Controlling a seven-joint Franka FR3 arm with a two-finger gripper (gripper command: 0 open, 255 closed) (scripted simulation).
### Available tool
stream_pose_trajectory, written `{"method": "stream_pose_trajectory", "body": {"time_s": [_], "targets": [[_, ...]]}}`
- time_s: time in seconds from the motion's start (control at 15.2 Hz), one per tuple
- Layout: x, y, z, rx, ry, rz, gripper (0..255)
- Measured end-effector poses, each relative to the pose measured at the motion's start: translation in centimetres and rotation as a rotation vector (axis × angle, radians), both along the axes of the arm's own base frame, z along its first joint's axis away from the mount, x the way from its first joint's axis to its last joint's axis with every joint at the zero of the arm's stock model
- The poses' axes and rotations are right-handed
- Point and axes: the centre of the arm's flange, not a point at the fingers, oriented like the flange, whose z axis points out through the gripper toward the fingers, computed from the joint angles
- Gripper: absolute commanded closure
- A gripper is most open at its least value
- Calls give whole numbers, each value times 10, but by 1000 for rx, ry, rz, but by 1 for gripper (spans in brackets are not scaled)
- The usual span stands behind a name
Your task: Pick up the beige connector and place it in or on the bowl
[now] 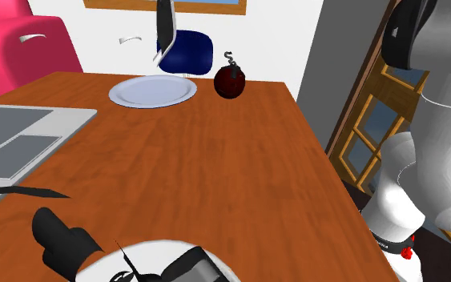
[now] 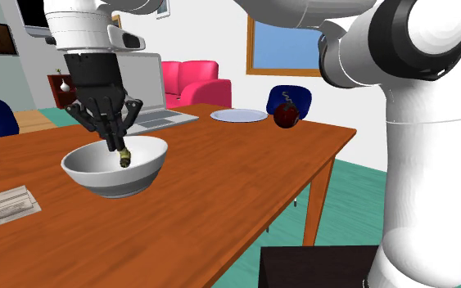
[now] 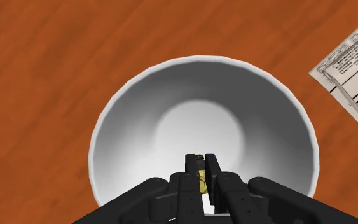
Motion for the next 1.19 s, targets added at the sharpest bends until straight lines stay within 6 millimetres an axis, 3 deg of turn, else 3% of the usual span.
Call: {"method": "stream_pose_trajectory", "body": {"time_s": [0.07, 0.46, 0.73, 1.19], "targets": [[0, 0, 0, 0, 0, 0, 0], [0, 0, 0, 0, 0, 0, 0], [-1, 2, 42, 3, 0, 1, 0], [-1, 2, 50, 0, 0, 0, 0]]}}
